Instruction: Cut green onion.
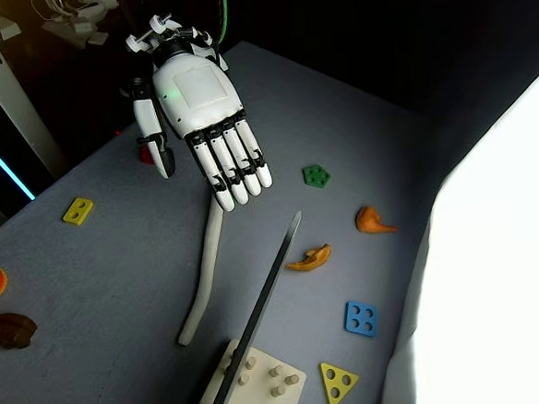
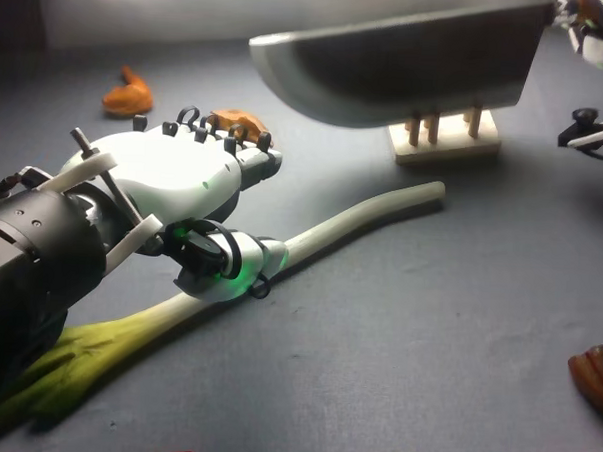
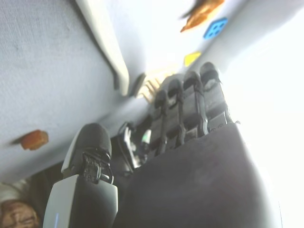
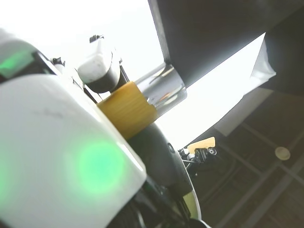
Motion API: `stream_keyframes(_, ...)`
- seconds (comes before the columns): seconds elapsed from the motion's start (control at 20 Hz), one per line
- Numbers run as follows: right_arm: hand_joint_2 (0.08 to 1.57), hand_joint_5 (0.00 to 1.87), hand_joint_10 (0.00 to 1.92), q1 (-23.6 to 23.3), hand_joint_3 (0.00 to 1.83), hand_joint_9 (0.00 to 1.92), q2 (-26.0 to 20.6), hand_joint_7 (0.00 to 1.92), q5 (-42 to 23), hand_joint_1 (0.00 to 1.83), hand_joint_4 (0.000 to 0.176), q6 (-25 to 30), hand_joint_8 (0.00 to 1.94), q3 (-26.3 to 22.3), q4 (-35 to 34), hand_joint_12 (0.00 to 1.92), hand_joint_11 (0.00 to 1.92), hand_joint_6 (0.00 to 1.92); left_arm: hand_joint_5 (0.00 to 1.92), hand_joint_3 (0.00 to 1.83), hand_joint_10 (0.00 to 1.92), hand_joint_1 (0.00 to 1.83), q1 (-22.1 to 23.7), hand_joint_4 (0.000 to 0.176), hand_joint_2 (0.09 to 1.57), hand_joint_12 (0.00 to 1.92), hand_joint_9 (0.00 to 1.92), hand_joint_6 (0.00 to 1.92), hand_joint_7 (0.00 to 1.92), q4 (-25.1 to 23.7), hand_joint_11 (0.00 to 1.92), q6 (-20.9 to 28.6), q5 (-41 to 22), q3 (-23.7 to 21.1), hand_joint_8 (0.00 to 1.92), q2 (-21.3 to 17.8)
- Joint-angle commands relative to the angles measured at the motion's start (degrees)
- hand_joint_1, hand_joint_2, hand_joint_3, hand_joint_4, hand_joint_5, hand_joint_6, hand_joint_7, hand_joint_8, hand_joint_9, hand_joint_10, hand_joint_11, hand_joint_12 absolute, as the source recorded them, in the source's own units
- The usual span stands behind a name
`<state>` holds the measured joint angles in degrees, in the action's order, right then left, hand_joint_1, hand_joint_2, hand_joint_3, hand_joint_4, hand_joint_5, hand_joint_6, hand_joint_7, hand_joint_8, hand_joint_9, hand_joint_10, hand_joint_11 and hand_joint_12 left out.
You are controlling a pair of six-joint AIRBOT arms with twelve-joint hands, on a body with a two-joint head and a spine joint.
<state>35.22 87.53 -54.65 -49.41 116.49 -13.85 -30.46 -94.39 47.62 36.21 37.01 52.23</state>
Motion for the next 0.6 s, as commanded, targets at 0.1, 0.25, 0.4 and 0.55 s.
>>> stream_keyframes(0.1,0.85,1.28,1.92,-0.37,0.65,1.61,1.61,1.49,-6.85,1.63,0.176,0.71,1.94,3.79,-1.57,1.92,1.64,1.92,0.13,0.00,0.00,0.24,0.73,0.000,1.39,0.10,0.08,0.00,0.14,-3.09,0.00,-0.11,2.03,-0.11,0.00,-0.21)
stream_keyframes(0.25,0.85,1.28,1.92,-0.17,0.65,1.61,2.62,1.49,-6.70,1.63,0.176,0.70,1.94,4.93,-1.58,1.92,1.65,1.92,0.13,0.00,0.01,0.23,0.64,0.000,1.39,0.14,0.10,0.00,0.15,-2.99,0.00,-0.11,2.15,-0.08,0.00,-0.19)
stream_keyframes(0.4,0.85,1.30,1.92,-0.15,0.65,1.62,2.89,1.50,-6.71,1.65,0.176,0.69,1.94,4.97,-1.65,1.92,1.66,1.92,0.11,0.01,0.00,0.18,0.64,0.000,1.41,0.11,0.08,0.00,0.12,-3.00,0.00,-0.11,2.14,-0.08,0.00,-0.19)
stream_keyframes(0.55,0.84,1.28,1.92,0.08,0.64,1.59,2.91,1.48,-6.71,1.64,0.176,0.62,1.94,4.98,-1.97,1.92,1.63,1.92,0.14,0.00,0.01,0.26,0.64,0.000,1.39,0.17,0.10,0.01,0.14,-3.00,0.00,-0.11,2.14,-0.14,0.00,-0.19)
